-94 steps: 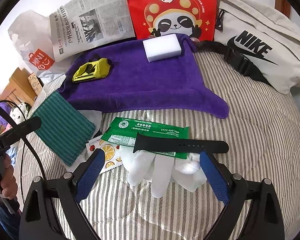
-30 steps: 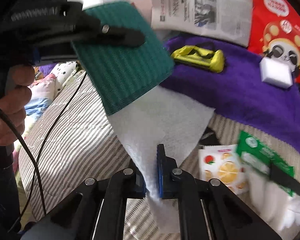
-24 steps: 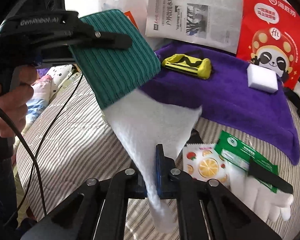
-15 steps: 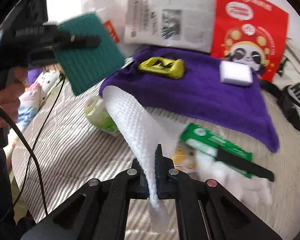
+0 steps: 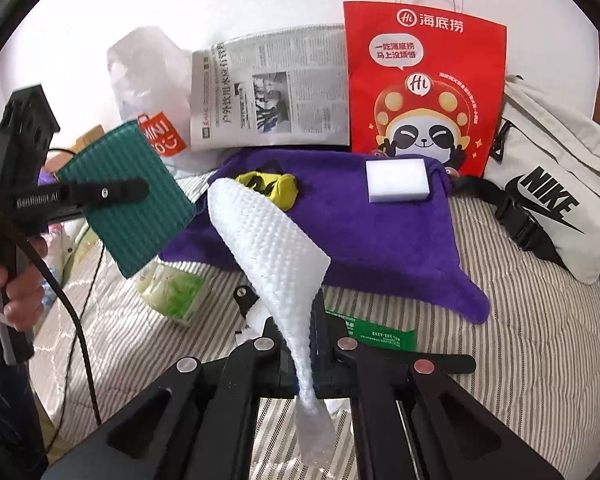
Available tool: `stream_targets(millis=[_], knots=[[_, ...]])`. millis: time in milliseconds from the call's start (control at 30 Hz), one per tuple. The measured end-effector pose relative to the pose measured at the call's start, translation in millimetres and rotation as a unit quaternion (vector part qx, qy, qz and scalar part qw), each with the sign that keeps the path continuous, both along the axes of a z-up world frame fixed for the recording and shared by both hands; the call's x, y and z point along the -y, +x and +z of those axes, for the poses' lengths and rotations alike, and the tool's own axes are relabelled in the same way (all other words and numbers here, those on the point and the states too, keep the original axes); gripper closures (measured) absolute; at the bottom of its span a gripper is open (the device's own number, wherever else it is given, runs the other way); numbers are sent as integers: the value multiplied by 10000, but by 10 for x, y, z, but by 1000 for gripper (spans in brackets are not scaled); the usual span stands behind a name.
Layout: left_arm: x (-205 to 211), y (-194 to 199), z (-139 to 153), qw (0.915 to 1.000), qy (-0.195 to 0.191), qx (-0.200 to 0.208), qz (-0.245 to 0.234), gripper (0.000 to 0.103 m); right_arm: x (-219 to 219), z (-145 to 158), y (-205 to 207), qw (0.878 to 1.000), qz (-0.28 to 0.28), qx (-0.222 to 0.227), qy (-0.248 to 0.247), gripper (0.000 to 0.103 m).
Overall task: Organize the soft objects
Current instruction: 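Carry the white mesh cloth over the purple towel while the left gripper holds the green cloth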
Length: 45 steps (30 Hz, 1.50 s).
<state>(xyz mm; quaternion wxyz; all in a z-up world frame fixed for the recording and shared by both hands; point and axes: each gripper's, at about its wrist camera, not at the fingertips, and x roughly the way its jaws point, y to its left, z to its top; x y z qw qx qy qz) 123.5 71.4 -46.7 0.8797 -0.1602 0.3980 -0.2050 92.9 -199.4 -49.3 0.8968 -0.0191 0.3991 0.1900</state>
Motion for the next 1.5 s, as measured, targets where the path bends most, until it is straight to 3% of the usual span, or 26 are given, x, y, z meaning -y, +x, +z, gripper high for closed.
stream_targets(millis=[867, 1233, 1500], knots=[[22, 211, -2, 9999, 86, -66, -10, 84, 82, 615, 426, 9975, -42, 576, 416, 100], [24, 400, 59, 9998, 172, -27, -25, 84, 219, 561, 821, 9977, -319, 508, 320, 100], [51, 713, -4, 9995, 280, -116, -81, 84, 323, 354, 1127, 9985, -498, 238, 66, 100]])
